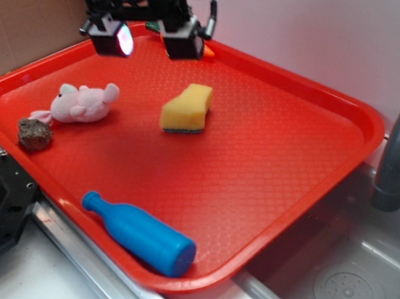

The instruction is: Grab the green sponge.

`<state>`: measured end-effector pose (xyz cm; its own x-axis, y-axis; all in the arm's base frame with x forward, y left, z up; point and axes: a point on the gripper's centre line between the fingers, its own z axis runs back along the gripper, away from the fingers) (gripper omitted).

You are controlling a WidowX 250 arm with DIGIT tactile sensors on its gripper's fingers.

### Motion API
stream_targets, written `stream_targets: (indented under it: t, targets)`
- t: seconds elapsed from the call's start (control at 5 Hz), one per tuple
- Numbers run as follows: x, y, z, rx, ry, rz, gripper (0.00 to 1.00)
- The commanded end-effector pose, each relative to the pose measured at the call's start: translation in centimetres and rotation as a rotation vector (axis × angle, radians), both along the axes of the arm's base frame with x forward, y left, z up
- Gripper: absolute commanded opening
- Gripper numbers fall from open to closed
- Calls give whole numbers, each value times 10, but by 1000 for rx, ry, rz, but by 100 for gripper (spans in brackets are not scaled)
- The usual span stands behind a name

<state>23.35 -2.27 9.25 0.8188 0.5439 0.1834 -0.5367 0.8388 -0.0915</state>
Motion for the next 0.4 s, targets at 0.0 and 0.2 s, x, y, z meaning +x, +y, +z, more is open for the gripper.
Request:
stream_targets:
  t: [0.0, 0.2]
  targets:
    - [27, 8, -40, -35, 49, -39, 100]
    - [28, 0, -67, -51, 80, -88, 75]
